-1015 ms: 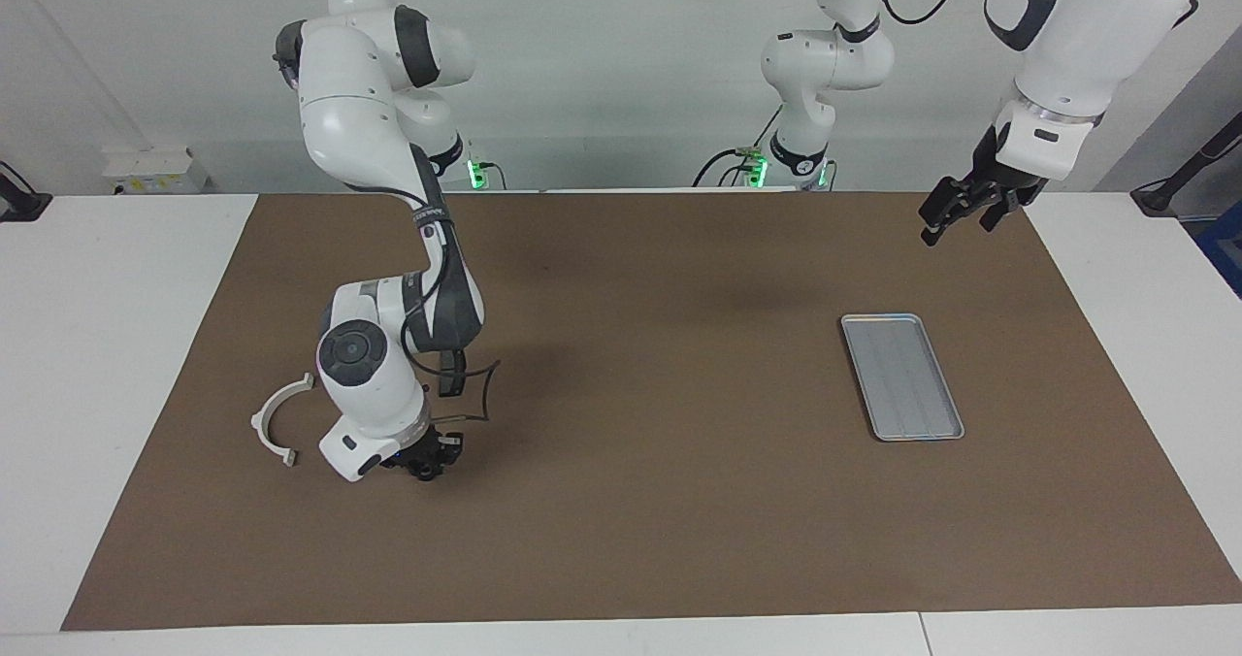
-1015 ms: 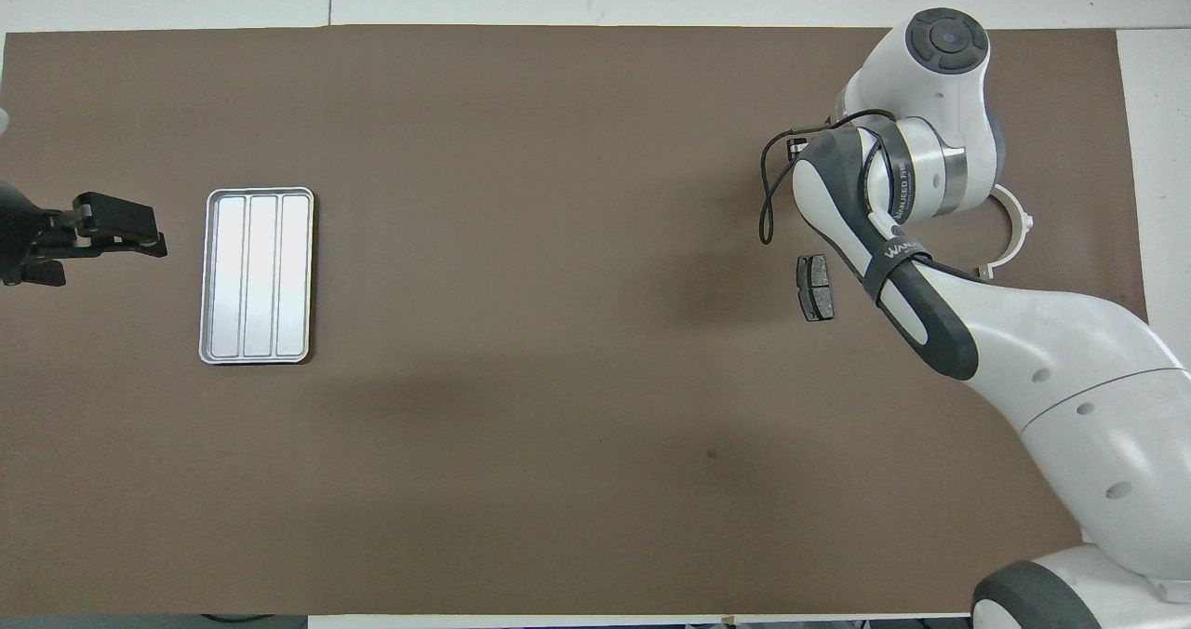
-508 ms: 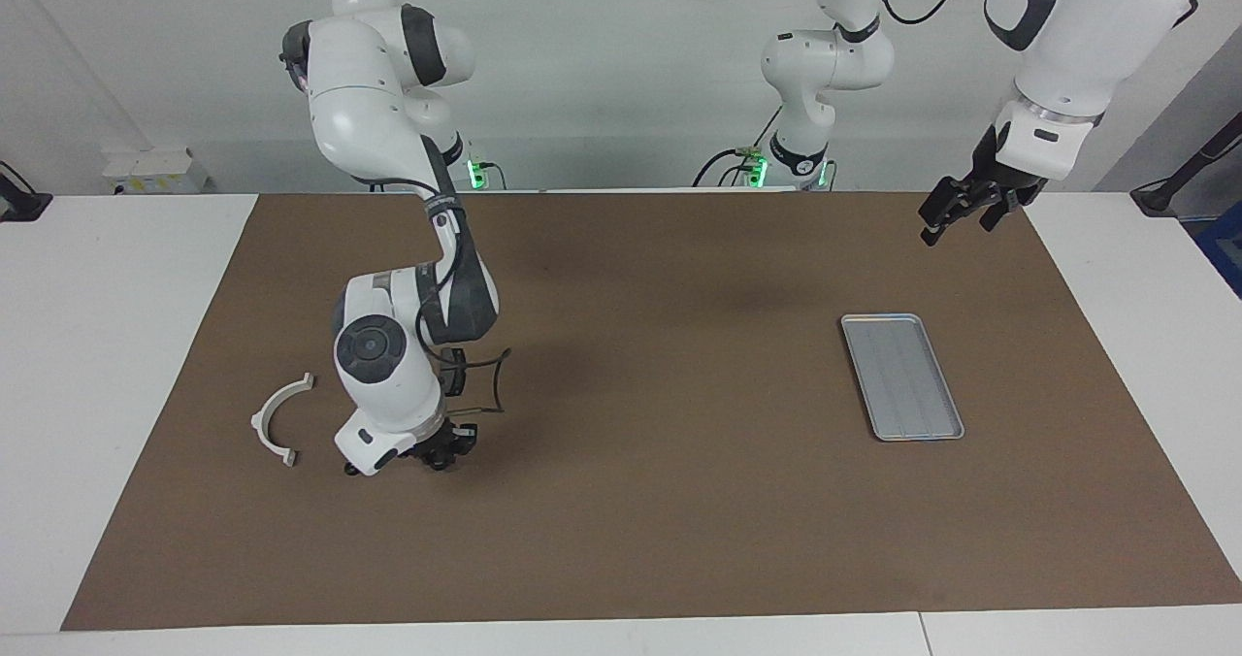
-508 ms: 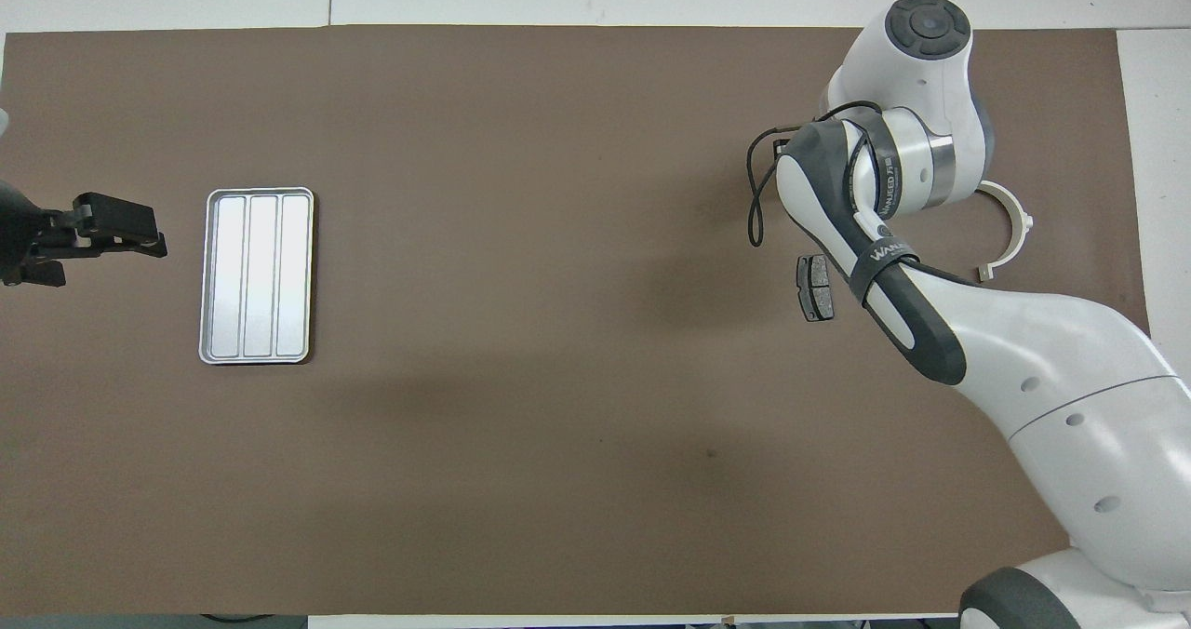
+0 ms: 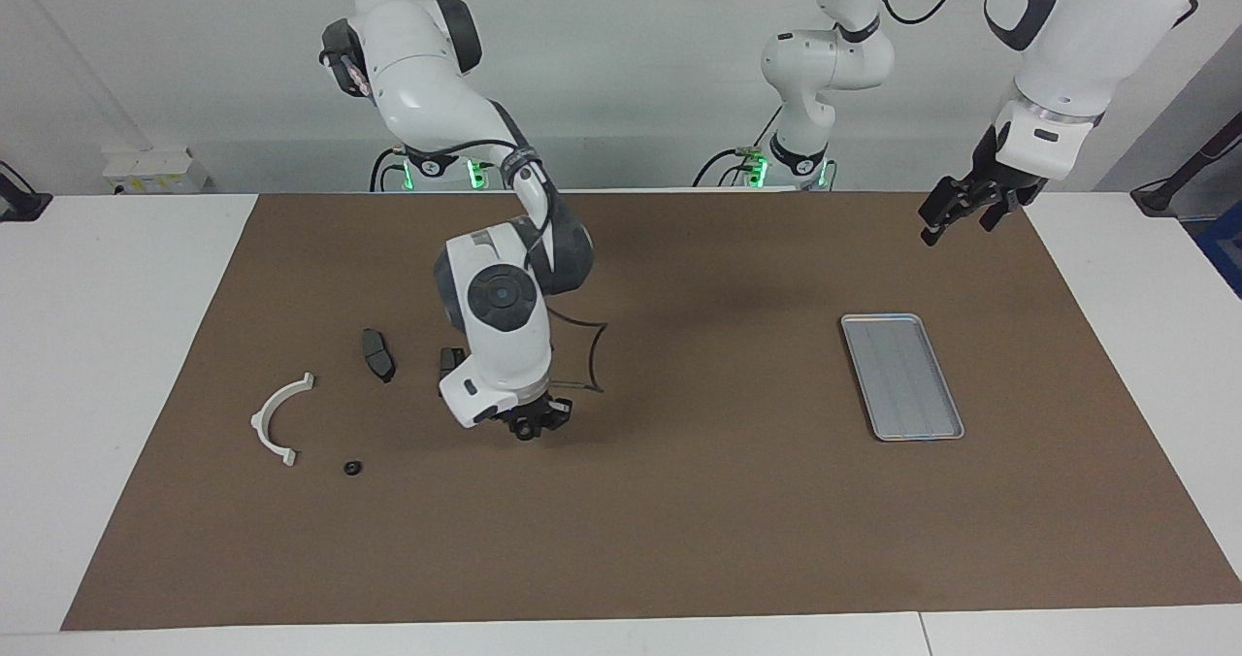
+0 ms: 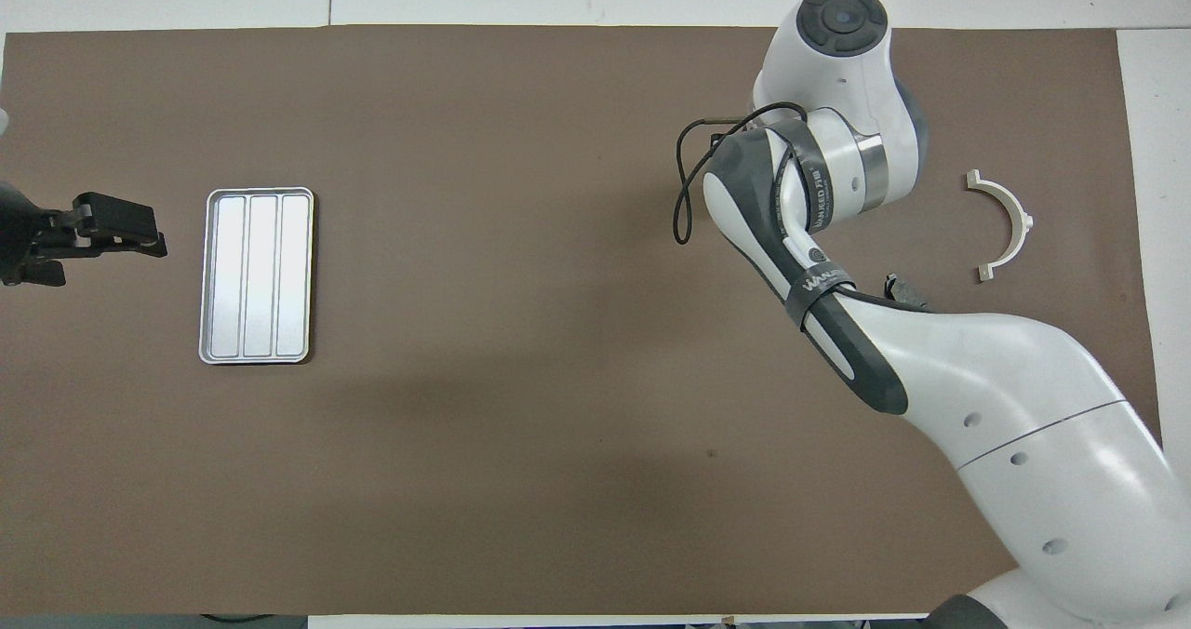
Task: Pick bearing gear from pile to tray
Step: 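Carry the bearing toward the table center and set it down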
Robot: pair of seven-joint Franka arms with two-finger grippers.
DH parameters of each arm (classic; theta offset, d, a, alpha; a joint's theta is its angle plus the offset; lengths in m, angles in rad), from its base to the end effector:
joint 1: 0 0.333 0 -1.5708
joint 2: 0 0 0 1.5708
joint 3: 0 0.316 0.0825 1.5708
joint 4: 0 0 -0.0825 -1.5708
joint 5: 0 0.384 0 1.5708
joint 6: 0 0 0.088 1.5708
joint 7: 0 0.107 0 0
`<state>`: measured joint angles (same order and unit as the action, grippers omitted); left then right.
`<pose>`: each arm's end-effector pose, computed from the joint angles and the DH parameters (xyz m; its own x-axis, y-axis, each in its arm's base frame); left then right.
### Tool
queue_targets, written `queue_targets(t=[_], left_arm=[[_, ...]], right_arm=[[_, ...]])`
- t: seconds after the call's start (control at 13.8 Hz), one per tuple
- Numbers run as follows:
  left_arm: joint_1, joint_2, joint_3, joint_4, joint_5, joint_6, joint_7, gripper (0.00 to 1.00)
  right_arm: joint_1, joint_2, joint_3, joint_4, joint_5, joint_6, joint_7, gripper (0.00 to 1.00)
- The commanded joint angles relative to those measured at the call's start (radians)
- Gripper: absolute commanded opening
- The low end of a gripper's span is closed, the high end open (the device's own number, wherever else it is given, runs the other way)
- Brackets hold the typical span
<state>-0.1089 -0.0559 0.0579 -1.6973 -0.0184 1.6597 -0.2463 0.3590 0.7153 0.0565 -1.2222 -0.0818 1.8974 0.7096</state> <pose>0.5428 -0.0287 0.6029 0.9806 0.1956 0.0124 0.1952 -0.9804 0.0254 0.6848 0.2838 0.3469 0.9612 -0.2759 -0.0042 -0.2753 -0.9598 0.0554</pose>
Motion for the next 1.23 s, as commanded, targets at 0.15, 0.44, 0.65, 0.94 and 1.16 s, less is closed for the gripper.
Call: queue_targets(t=[0.15,0.44,0.65,0.94,1.16], left_arm=[[0.002,-0.024,0.002,-0.019,-0.008,0.002,0.007,1.00],[0.002,-0.024,0.000,-0.019,-0.008,0.002,0.007,1.00],[0.002,-0.024,0.000,-0.019,-0.008,0.002,0.007,1.00],[0.002,-0.024,0.000,-0.019,-0.008,0.002,0.007,1.00],[0.002,-0.024,0.000,-0.019,-0.008,0.002,0.007,1.00]], right_arm=[[0.144,0.012,-0.004,0.013,-0.004,0.054,0.342,0.00],[0.265,0.035,-0.004,0.013,-0.006,0.129,0.621,0.00],[0.323,0.073,-0.004,0.013,-0.007,0.187,0.763,0.00],[0.347,0.101,-0.003,0.013,-0.009,0.193,0.807,0.00],[0.365,0.134,-0.004,0.013,-0.013,0.232,0.834,0.00]])
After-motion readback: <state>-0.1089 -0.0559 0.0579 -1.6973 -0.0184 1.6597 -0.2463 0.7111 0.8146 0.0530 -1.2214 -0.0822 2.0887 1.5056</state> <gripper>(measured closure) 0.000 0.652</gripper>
